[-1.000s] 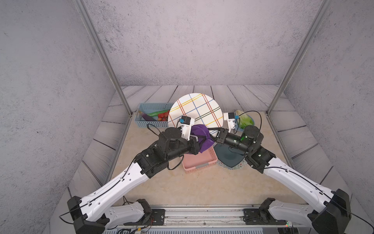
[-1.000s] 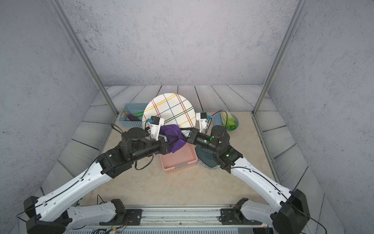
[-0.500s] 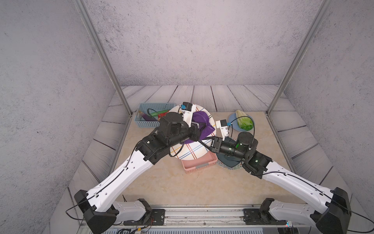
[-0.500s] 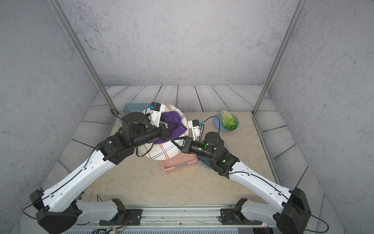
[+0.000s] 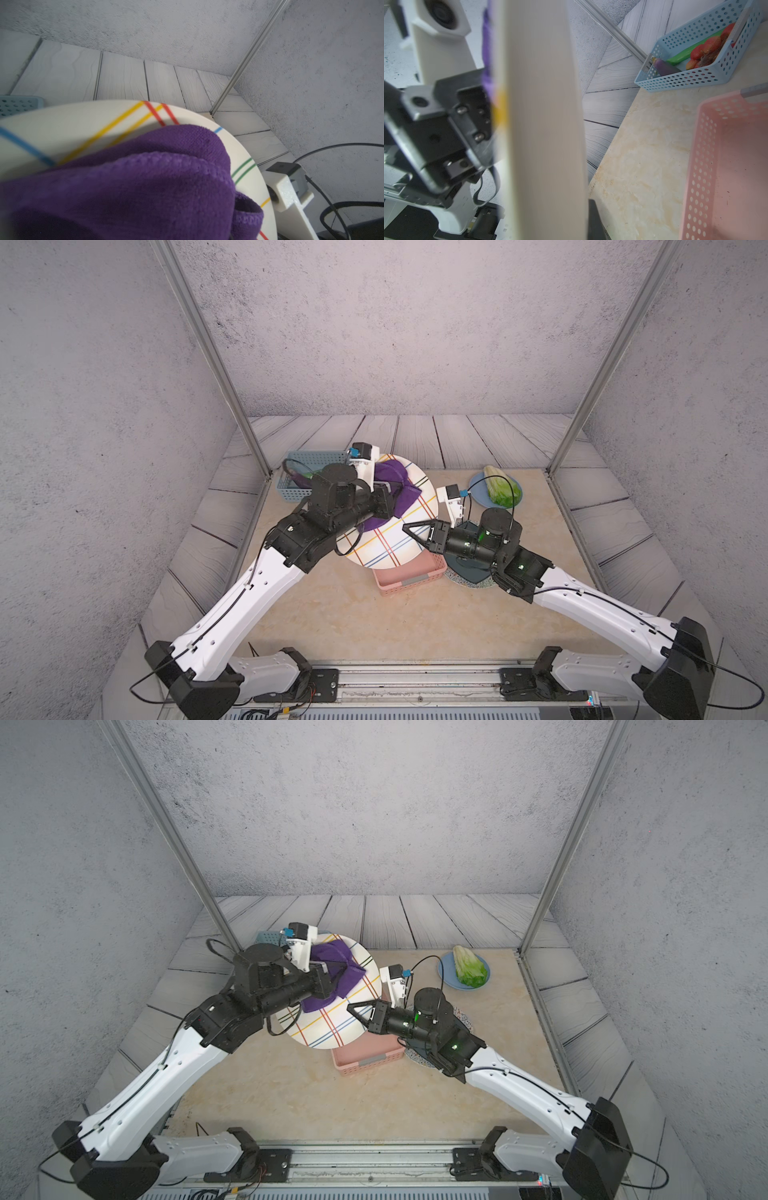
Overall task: Wipe the wet plate dry
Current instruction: Wipe the plate with towel.
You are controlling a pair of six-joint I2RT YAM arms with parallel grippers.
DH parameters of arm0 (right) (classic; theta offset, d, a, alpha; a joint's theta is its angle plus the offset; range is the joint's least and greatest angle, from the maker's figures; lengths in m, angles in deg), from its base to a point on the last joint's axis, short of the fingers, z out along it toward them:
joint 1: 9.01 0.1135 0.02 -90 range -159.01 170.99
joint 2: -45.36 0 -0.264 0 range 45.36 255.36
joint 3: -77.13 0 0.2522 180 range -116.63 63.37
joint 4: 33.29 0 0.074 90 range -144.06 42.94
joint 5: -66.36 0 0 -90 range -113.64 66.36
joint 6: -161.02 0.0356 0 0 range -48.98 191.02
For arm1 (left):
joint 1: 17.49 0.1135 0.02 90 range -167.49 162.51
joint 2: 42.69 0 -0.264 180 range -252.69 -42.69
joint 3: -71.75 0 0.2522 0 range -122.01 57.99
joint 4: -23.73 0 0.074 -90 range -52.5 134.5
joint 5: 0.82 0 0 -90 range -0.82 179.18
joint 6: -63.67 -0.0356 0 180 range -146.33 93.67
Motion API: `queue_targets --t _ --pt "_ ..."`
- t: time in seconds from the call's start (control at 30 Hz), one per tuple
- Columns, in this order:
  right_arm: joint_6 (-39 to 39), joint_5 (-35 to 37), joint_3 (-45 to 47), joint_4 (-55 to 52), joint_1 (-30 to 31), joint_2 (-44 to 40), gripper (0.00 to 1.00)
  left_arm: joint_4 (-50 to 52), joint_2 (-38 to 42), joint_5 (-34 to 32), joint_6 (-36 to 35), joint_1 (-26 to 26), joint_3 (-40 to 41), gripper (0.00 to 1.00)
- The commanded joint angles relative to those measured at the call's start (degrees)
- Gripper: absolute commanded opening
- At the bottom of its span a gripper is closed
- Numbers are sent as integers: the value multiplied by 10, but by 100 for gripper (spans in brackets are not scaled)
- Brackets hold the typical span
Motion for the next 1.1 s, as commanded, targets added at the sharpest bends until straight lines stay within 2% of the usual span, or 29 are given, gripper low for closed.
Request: queue_targets --t 0.0,0.07,0.13,0.23,0.3,0.37,0.43,0.7,0.8,0.93,1.0,1.07 --pt "-34 -31 -41 109 -1 -32 0 50 18 -2 28 49 38 0" --pt "-13 -24 -30 97 -32 -51 0 -20 60 114 113 145 89 0" --pt "38 -37 -1 131 -75 -69 0 -126 96 237 228 241 155 0" --pt "109 -72 44 248 -126 -88 0 -323 128 363 414 333 252 0" --pt "126 -86 63 304 -131 -92 0 -480 129 394 546 347 300 0" --pt "148 -108 61 331 -130 -78 0 -639 112 399 679 336 325 0" --pt "165 -125 56 356 -129 -55 0 -721 101 380 751 315 323 0" --pt "259 -128 53 515 -97 45 0 -833 70 299 824 187 263 0" --pt "284 -110 41 563 -88 77 0 -828 70 282 793 117 249 0" --pt "316 -79 -15 606 -93 114 0 -792 83 247 710 13 262 0" --pt "319 -76 -40 596 -102 121 0 -804 85 237 701 -3 269 0" --pt "317 -71 -40 588 -112 120 0 -816 93 234 718 25 268 0"
